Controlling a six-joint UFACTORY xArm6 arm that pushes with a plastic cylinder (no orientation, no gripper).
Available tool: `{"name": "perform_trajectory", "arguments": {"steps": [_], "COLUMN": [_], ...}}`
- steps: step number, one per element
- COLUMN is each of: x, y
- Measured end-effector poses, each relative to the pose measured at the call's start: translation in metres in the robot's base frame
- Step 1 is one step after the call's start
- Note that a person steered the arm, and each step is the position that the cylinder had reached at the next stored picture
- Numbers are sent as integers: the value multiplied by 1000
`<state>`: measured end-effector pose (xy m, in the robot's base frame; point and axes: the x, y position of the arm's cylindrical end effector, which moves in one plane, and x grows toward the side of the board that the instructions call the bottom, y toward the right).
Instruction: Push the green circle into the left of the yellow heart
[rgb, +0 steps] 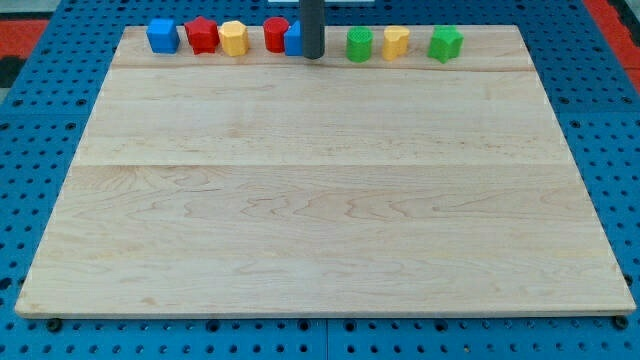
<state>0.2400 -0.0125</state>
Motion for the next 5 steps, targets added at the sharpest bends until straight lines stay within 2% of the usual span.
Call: {"name": "perform_trajectory", "arguments": {"steps": [2, 3, 5], "x": [-15, -20, -48], "y": [9, 42, 46]}}
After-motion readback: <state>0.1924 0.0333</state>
